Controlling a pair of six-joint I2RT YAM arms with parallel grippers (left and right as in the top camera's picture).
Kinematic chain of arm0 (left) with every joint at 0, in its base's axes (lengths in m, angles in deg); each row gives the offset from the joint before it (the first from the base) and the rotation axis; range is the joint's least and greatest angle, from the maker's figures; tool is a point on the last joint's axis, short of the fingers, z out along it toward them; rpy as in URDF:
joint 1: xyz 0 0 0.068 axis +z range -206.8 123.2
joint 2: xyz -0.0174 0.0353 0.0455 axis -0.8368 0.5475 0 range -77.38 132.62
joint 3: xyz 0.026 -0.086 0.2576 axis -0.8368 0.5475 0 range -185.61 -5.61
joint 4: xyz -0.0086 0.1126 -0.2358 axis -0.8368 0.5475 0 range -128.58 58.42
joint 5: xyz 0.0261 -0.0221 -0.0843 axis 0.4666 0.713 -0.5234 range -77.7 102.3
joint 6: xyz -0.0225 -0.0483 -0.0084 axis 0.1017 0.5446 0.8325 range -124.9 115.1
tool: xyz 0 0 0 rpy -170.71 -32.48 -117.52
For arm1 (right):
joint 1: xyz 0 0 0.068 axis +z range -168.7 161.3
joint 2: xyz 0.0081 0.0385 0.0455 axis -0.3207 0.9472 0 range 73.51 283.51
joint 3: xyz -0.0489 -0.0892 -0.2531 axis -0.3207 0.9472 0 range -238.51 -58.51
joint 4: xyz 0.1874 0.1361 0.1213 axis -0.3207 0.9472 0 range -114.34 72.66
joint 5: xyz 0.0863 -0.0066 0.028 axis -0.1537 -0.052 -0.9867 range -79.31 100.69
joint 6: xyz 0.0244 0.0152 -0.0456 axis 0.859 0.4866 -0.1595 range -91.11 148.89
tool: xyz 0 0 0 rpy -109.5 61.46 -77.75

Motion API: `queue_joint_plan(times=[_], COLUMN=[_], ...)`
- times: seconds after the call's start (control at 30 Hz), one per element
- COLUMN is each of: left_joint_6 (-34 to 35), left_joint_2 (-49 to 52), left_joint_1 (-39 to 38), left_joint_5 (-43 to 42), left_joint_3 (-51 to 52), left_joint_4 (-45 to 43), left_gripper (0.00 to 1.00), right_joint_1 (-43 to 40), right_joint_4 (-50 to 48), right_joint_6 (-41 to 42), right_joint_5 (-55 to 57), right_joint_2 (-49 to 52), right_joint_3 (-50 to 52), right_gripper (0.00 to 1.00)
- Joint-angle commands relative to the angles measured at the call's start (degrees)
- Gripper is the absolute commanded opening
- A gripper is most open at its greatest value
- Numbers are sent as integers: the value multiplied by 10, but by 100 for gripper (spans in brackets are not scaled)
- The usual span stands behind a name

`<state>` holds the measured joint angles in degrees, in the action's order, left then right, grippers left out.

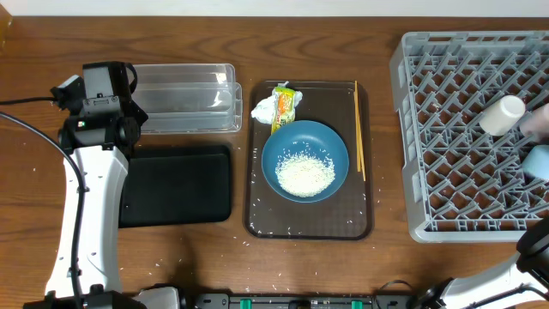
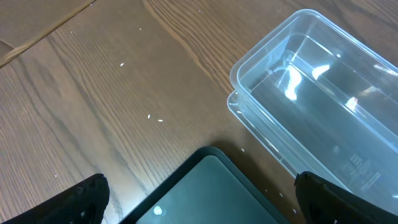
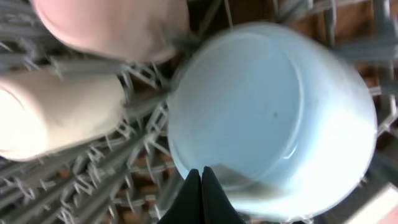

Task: Sort waste into correct bins and load items into the dishwasher rack
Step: 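Lower the light blue bowl upside down into the rack and release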

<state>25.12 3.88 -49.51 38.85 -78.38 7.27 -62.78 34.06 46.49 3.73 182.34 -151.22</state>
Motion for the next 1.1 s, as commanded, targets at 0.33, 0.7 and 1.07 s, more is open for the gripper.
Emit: queue_joint_plan(times=[0.33, 0.7, 1.07], left_joint_6=[3, 3, 3], left_joint_2=[1, 1, 1], left_joint_1=[1, 1, 1], left_joint_5=[9, 9, 9], left_joint_3=[1, 1, 1], left_joint_4=[0, 0, 0], left_gripper=[98, 98, 98], right_joint_1=[-1, -1, -2], right_joint_4=[103, 33, -66], right_joint_6=[3, 2, 4], right_joint_5=[10, 15, 46], right_joint_2=[-133, -145, -25], right_joint_3=[-1, 5, 18], right_gripper=[1, 1, 1])
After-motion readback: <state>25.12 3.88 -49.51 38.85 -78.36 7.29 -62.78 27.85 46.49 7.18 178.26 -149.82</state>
